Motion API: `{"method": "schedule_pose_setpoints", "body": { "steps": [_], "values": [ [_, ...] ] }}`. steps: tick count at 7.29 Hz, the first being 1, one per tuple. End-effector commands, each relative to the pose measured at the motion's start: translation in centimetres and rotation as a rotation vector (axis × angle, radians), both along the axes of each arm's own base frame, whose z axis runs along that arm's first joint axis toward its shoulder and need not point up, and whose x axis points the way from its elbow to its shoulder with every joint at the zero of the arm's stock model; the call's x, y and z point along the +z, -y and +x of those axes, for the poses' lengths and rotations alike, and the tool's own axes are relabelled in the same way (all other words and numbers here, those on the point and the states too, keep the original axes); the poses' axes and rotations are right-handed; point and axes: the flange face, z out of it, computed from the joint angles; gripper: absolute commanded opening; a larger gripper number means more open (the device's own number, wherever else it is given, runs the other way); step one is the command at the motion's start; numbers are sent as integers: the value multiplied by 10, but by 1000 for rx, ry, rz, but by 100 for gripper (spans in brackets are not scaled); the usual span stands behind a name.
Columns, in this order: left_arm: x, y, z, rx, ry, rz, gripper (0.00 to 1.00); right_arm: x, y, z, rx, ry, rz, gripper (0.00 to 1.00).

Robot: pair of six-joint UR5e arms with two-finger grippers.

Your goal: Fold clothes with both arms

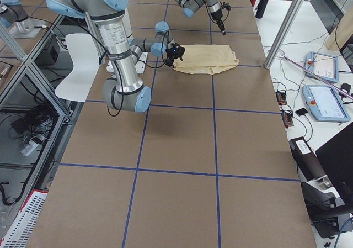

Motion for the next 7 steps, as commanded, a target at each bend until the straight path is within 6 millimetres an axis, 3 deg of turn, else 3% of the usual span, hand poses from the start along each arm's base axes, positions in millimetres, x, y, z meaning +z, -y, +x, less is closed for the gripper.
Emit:
{"method": "schedule_pose_setpoints", "body": {
  "steps": [1,4,5,6,7],
  "values": [
    [-4,0,1,1,-5,4,40,2,-3,-25,-12,-19,-8,83],
    [-5,0,1,0,-4,2,40,6,-7,-24,-21,-33,-16,81],
    [-5,0,1,1,-5,2,40,5,-7,-24,-21,-31,-16,71],
    [-5,0,1,1,-5,2,40,5,-7,-24,-21,-33,-16,23],
    [-6,0,2,1,-6,3,40,4,-7,-21,-23,-28,-16,0]
  ]
}}
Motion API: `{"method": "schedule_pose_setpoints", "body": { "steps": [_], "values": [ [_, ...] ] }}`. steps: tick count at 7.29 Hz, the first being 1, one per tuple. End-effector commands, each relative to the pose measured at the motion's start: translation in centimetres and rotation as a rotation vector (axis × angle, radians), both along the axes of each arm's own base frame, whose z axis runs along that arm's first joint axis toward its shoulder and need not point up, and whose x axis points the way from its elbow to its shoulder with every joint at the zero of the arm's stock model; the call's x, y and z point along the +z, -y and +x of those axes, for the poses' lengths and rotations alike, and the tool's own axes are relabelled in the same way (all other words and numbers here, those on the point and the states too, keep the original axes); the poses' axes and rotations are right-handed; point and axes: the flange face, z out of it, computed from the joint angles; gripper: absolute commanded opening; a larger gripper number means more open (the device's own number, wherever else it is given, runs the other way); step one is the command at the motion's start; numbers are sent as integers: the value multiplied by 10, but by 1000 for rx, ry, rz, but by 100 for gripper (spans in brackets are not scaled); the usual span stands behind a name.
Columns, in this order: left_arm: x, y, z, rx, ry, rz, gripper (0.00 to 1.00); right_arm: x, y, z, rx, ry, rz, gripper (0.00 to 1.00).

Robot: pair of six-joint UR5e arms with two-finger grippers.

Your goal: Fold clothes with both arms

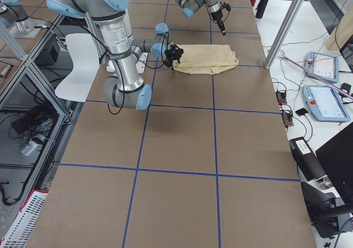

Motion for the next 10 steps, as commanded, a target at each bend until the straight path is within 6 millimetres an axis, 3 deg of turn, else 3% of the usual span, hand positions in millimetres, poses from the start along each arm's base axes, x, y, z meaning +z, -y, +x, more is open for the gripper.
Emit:
{"method": "schedule_pose_setpoints", "body": {
  "steps": [1,4,6,10],
  "values": [
    [-1,0,0,0,0,0,40,-2,0,4,-1,6,1,0],
    [-2,0,0,0,-3,1,40,-5,-1,10,0,1,0,0],
    [-14,-3,-4,-3,-7,3,40,-23,-7,34,-2,-33,-9,0],
    [-50,-23,-19,3,2,-14,40,-26,-29,39,-31,-19,-7,0]
  ]
}}
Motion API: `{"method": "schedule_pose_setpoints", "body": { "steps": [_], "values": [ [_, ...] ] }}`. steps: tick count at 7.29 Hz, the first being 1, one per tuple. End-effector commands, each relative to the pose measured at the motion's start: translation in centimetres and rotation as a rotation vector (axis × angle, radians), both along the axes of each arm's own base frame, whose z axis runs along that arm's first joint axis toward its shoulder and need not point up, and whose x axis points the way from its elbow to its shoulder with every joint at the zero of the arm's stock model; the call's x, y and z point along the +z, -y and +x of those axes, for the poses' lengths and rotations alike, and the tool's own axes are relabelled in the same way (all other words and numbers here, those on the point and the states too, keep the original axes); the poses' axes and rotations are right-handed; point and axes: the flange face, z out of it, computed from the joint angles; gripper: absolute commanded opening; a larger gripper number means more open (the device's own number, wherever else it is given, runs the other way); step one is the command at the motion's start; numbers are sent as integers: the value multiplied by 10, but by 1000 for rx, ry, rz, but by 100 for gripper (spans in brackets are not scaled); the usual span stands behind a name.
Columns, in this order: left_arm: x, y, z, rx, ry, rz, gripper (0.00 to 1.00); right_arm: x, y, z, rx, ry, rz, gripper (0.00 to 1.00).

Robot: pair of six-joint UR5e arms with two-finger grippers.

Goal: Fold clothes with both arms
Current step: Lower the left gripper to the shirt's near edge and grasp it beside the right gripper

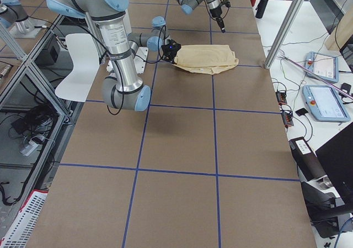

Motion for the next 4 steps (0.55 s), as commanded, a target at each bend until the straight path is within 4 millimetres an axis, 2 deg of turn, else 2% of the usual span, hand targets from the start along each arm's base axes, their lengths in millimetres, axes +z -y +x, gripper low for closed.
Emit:
{"method": "schedule_pose_setpoints", "body": {
  "steps": [1,2,3,4],
  "values": [
    [-22,-27,-8,-12,-36,-57,40,-8,-25,2,-33,1,-5,0],
    [-16,-89,9,44,-66,-101,40,1,-41,-2,-20,-4,-41,0],
    [-10,-133,11,52,-120,-176,41,3,-45,2,-23,-4,-41,0],
    [-6,-177,17,78,-158,-247,41,13,-48,10,-26,-16,-44,0]
  ]
}}
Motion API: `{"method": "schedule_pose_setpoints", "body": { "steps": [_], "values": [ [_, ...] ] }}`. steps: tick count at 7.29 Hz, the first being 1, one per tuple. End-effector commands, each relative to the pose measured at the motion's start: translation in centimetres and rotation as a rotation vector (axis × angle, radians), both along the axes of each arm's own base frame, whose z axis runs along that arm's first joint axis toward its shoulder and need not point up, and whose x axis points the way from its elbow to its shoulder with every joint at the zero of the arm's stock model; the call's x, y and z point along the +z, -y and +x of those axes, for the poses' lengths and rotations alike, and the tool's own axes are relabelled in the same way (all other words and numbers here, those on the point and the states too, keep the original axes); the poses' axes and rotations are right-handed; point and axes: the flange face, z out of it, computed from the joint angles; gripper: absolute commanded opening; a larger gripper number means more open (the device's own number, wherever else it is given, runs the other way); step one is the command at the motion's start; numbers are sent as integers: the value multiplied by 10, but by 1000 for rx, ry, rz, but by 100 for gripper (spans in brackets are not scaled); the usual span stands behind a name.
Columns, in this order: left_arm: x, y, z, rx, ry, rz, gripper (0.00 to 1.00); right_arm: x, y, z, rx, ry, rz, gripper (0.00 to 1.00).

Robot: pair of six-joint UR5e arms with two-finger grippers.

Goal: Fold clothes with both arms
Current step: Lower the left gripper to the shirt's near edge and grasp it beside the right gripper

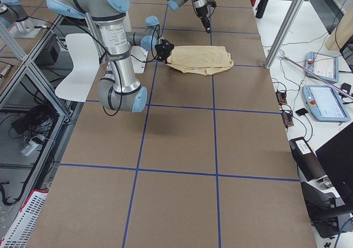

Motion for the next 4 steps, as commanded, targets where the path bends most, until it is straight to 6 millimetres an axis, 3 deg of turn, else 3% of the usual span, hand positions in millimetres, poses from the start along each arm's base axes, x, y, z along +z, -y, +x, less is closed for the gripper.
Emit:
{"method": "schedule_pose_setpoints", "body": {
  "steps": [1,4],
  "values": [
    [15,-92,14,20,-65,-154,42,19,-8,7,-6,-26,-9,0],
    [22,-179,77,26,-84,-399,44,16,-10,5,-11,-22,-8,0]
  ]
}}
